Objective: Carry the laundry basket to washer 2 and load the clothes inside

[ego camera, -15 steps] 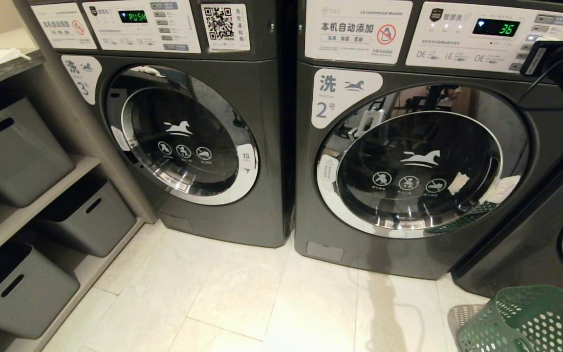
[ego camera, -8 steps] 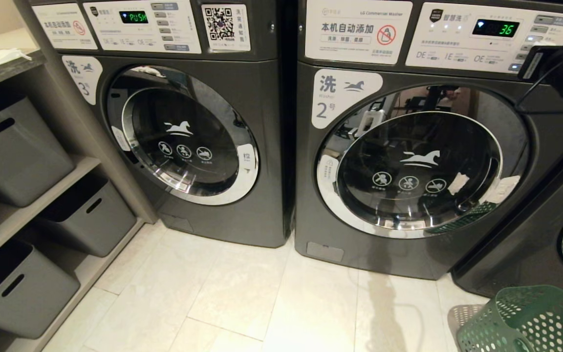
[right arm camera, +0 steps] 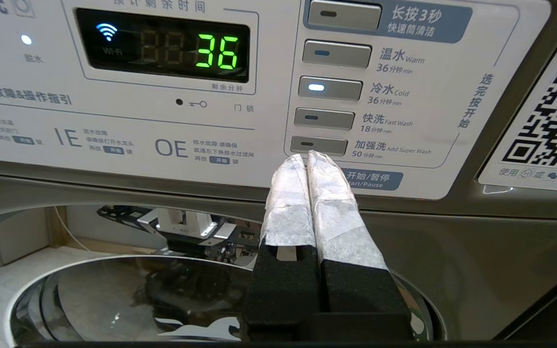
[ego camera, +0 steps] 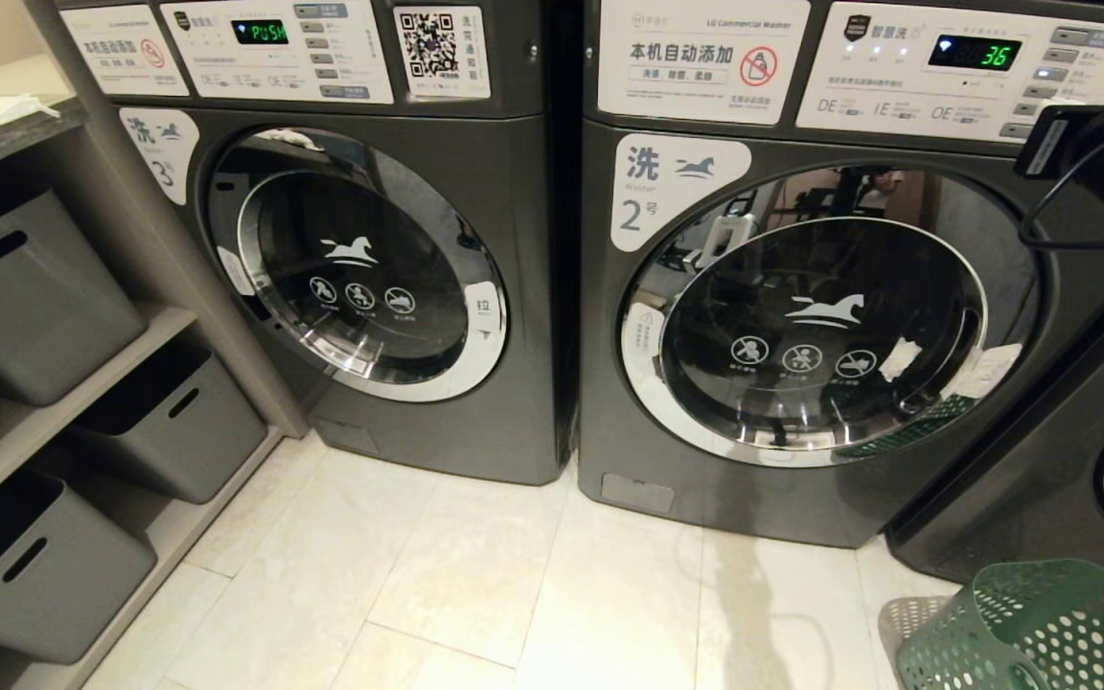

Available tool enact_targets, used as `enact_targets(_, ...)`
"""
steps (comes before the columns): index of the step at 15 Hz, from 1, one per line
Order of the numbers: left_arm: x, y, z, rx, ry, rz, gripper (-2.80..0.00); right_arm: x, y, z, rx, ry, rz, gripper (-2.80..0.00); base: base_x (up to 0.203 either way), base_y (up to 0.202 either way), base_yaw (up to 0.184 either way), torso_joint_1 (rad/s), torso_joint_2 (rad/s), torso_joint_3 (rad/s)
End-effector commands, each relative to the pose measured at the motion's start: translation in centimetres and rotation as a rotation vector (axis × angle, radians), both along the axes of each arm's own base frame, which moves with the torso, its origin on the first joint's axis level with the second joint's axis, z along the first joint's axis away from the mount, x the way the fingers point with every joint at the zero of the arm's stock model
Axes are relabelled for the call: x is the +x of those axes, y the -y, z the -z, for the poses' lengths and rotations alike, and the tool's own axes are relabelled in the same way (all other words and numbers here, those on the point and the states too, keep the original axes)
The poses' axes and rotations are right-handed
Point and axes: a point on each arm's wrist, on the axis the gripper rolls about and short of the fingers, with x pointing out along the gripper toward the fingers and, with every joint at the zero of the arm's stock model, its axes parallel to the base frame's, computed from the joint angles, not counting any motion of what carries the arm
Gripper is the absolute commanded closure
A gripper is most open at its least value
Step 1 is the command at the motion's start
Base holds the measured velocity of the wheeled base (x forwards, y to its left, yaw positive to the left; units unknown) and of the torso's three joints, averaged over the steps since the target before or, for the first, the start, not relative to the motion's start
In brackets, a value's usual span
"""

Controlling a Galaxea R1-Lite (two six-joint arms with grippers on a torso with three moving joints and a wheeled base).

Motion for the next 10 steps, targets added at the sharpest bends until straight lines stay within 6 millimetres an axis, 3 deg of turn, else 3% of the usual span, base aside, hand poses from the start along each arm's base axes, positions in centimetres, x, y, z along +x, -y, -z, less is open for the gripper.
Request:
enact_targets(1,0.0,0.0,0.0,0.0,0.001,0.0,0.0,0.3,0.0,0.0,-0.001,0.003,0.0,0.0,0.0,0.0,0.0,0.0,0.0,0.0)
enact_targets(6,0.0,0.0,0.0,0.0,0.001,-0.001,0.0,1.8,0.1,1.3,0.004,-0.029,-0.001,0.0,0.0,0.0,0.0,0.0,0.0,0.0)
enact_targets(10,0.0,0.0,0.0,0.0,0.001,0.0,0.0,2.6,0.2,1.1,0.002,-0.016,0.003,0.0,0.0,0.0,0.0,0.0,0.0,0.0)
